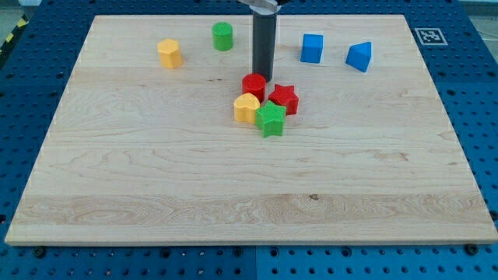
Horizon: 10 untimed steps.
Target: Adjust the green circle to the bottom of yellow heart
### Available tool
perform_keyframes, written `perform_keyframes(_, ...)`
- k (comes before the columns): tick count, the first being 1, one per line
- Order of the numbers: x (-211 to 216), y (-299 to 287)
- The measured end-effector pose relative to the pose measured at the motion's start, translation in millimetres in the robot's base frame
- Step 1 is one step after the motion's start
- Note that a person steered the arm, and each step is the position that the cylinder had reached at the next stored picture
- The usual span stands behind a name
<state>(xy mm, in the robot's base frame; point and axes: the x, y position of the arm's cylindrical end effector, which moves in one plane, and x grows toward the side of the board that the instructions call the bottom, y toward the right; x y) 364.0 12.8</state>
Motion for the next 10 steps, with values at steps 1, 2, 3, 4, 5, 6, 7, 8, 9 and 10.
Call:
perform_keyframes(1, 1, 0)
perform_keyframes(2, 1, 0)
perform_keyframes(3, -6, 6)
perform_keyframes(4, -8, 7)
perform_keyframes(5, -9, 7)
perform_keyframes(6, -36, -7)
perform_keyframes(7, -40, -12)
perform_keyframes(8, -40, -14)
perform_keyframes(9, -40, -16)
perform_keyframes(10, -42, -54)
